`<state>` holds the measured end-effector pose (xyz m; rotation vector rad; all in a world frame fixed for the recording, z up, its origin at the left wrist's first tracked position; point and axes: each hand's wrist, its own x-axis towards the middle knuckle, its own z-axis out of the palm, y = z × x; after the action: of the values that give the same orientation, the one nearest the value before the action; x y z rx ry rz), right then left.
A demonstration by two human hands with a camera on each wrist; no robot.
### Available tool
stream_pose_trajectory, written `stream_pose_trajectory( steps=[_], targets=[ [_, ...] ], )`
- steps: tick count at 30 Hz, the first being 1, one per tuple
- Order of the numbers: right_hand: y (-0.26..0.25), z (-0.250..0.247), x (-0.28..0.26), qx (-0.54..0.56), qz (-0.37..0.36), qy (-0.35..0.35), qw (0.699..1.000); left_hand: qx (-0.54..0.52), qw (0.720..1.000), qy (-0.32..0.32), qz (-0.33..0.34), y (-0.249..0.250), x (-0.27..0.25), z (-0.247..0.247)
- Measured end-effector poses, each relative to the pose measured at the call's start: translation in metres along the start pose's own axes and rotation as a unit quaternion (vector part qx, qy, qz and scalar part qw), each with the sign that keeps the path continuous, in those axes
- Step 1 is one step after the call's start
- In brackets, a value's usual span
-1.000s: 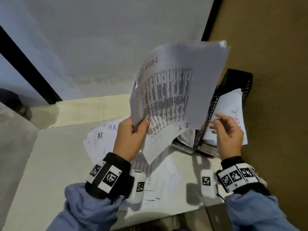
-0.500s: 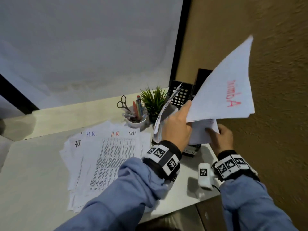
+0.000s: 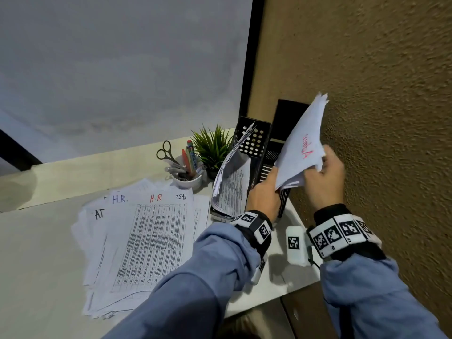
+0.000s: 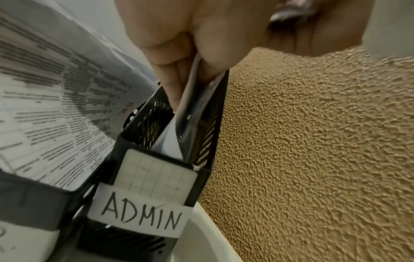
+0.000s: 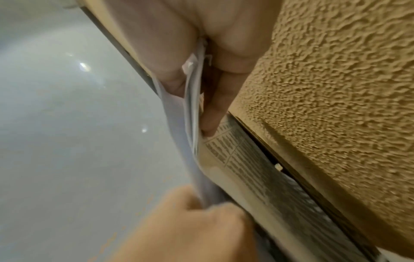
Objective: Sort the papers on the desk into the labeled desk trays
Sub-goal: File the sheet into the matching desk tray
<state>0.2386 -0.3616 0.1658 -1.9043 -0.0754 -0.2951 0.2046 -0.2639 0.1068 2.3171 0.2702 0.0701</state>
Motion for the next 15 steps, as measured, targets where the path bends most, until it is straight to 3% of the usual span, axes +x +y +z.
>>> stream_pose_trajectory(
  steps=[3,5,10,15],
  targets=[
    [-0.008,-0.003,0.003,-0.062,-0.06,-0.001,0.996,-0.011,0.998,-0.055,-0.005,-0.003,0.005,0.005],
    [-0.007,-0.003,0.003,-0.119,-0.048,-0.011,0.992,-0.012,0.997,-0.073,-0.004,-0.007,0.008,0.006],
    [0.016,0.009,-0.003,-0.206,0.021,-0.11,0.972,-0.028,0.995,-0.096,-0.004,-0.025,0.011,0.001],
    [0.003,0.011,-0.004,-0.143,0.053,-0.042,0.987,-0.185,0.978,-0.087,-0.031,-0.045,-0.026,-0.029]
  ],
)
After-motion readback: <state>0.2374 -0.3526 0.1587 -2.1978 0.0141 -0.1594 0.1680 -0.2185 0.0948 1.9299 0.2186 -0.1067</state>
